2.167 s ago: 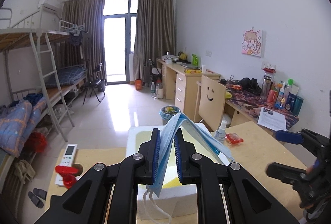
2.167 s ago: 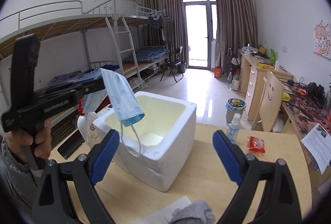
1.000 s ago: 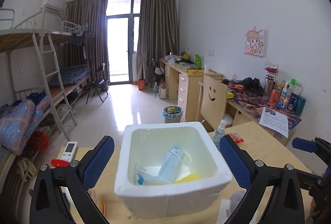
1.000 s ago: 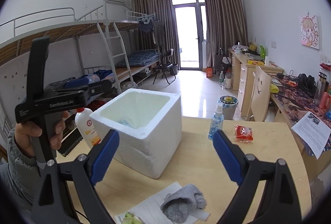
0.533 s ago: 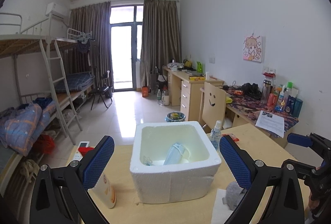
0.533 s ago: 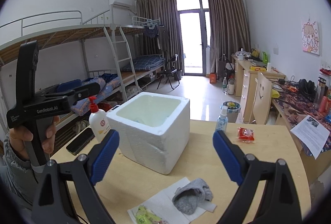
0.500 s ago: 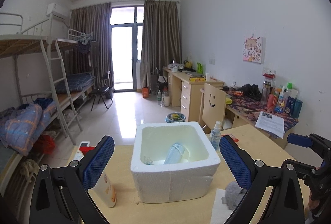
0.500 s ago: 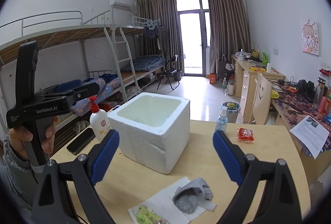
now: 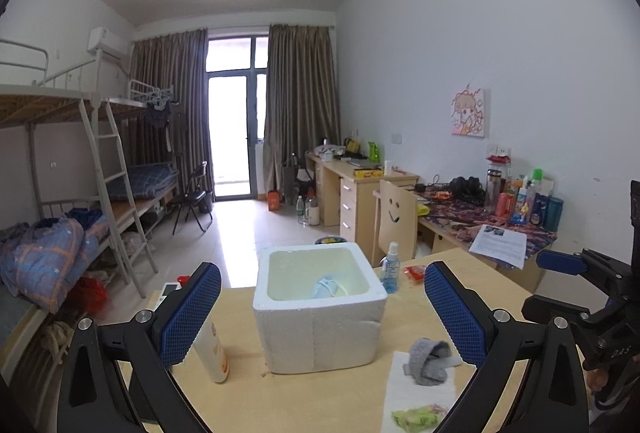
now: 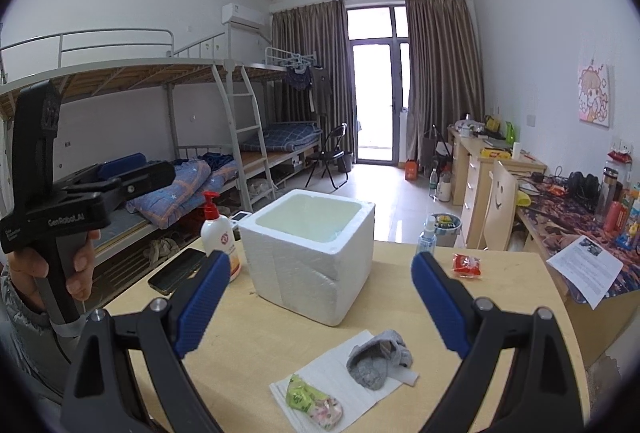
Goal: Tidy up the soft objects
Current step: 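Withdraw both tools from the box back toward the white cloth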
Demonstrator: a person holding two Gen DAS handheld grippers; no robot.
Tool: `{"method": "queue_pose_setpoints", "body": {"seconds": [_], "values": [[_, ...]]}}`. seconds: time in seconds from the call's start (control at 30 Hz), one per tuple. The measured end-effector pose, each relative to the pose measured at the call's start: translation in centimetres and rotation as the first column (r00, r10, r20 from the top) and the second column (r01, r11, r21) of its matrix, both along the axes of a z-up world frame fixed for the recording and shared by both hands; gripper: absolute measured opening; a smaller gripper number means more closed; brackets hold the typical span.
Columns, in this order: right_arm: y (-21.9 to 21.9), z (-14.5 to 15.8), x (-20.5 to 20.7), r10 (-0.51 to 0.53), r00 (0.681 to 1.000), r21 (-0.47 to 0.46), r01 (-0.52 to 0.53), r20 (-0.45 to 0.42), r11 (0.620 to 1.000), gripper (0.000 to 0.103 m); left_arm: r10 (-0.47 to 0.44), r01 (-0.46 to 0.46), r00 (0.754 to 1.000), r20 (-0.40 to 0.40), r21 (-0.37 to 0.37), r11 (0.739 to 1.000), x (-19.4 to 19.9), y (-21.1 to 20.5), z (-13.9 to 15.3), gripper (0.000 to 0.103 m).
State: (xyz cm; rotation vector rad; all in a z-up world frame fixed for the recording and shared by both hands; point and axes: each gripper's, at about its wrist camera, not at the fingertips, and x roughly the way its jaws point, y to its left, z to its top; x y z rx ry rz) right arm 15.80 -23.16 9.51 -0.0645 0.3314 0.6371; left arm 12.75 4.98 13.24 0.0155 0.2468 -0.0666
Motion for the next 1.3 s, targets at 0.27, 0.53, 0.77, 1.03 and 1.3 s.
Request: {"method": "queue_pose_setpoints", "body": {"seconds": [0.27, 0.53, 0.77, 1.03, 1.3], "values": [[-0.7, 0.3, -3.1, 0.002, 0.999, 0.021, -0.003, 0.042, 1.000, 0.100, -0.016, 0.015, 0.999, 0.045, 0.012, 1.000, -4.5, -0.7, -0.1, 0.102], [-1.1, -0.2, -5.9, 0.002, 0.997, 0.020, -0.004, 0.078, 1.000, 0.101, -0.005, 0.004, 0.997, 0.077, 0.012, 1.000, -8.2, -0.6, -1.2, 0.102], [-1.6, -0.8, -8.3, -0.005, 0.993, 0.029, 0.001, 0.114, 1.000, 0.102, 0.014, -0.013, 0.994, 0.107, -0.004, 1.000, -10.7, -0.7, -2.3, 0.102], [-1.4, -2.0, -9.7, -0.027, 0.988, 0.013, 0.025, 0.155, 1.000, 0.102, 0.033, -0.034, 0.989, 0.147, 0.005, 0.999, -12.4, -1.1, -3.7, 0.102], [-1.7, -3.5, -10.5, -0.023, 0.986, 0.033, 0.018, 0.164, 0.999, 0.102, 0.043, -0.042, 0.985, 0.164, -0.008, 0.999, -12.7, -1.7, -6.0, 0.102]]}}
